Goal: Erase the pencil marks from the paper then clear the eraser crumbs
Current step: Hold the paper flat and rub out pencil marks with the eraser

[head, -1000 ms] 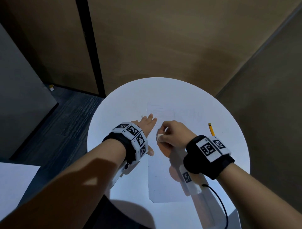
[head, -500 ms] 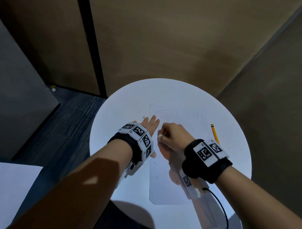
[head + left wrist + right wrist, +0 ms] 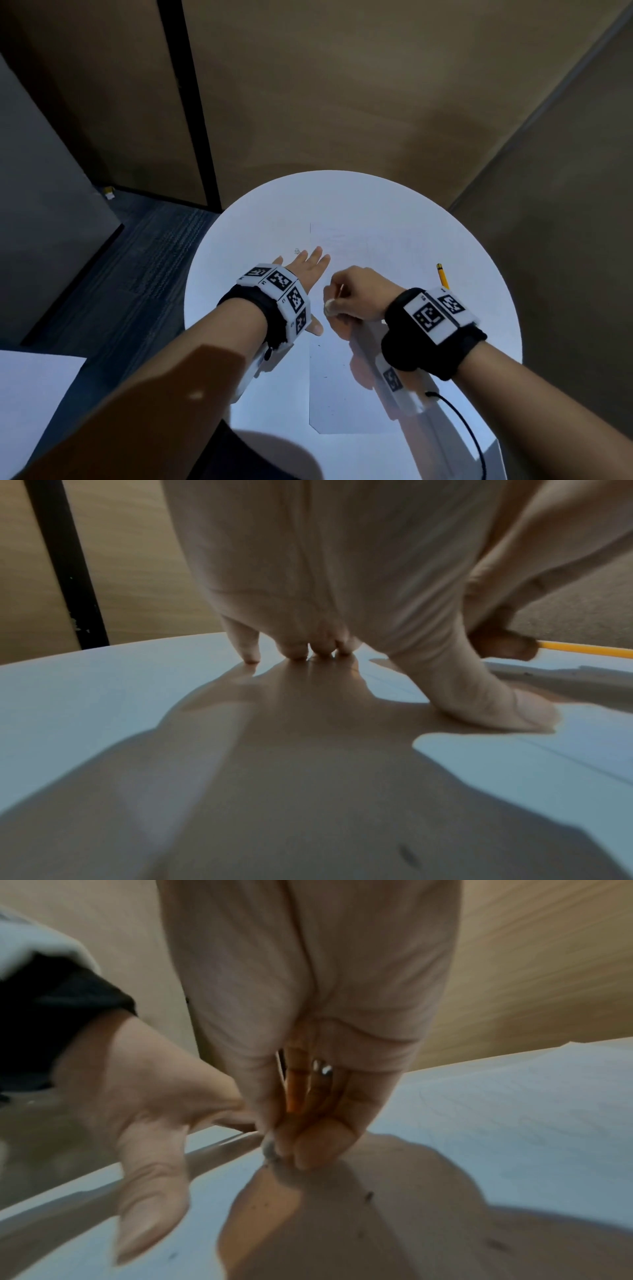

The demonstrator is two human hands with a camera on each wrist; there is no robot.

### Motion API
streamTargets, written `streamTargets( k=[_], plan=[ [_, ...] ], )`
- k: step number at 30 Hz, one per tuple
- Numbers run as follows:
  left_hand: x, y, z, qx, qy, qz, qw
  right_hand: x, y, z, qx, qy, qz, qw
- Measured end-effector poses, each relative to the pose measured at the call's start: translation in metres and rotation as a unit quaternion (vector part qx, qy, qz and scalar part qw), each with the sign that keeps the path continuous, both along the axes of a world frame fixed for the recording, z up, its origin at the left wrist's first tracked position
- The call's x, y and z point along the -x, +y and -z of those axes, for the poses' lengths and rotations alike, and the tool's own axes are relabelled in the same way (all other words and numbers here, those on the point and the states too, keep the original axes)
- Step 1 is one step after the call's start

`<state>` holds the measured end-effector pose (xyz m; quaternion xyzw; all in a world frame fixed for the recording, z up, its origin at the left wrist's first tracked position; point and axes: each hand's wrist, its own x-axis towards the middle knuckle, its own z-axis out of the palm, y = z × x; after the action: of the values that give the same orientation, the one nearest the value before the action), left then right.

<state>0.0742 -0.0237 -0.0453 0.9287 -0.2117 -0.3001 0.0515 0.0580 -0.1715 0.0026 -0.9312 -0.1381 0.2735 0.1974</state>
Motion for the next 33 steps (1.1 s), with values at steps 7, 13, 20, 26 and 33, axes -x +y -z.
streamTargets(
  k=[7, 13, 20, 26, 33],
  plan=[
    [0.003, -0.008, -0.022, -0.008, 0.024, -0.002, 1.000, 0.005, 0.008, 0.010, -0.027, -0.033, 0.018, 0.999],
    [0.004, -0.010, -0.026, -0.019, 0.021, -0.003, 1.000, -0.003, 0.012, 0.008, -0.060, -0.060, 0.059, 0.995],
    [0.006, -0.008, -0.028, -0.011, 0.030, -0.008, 0.999, 0.003, 0.013, 0.005, -0.020, -0.016, -0.003, 1.000],
    [0.007, -0.010, -0.033, -0.001, 0.026, -0.019, 0.999, 0.008, 0.017, 0.014, -0.035, -0.051, 0.019, 0.998],
    [0.008, -0.012, -0.034, -0.006, 0.016, -0.020, 1.000, -0.001, 0.017, 0.009, -0.063, -0.068, 0.048, 0.995]
  ],
)
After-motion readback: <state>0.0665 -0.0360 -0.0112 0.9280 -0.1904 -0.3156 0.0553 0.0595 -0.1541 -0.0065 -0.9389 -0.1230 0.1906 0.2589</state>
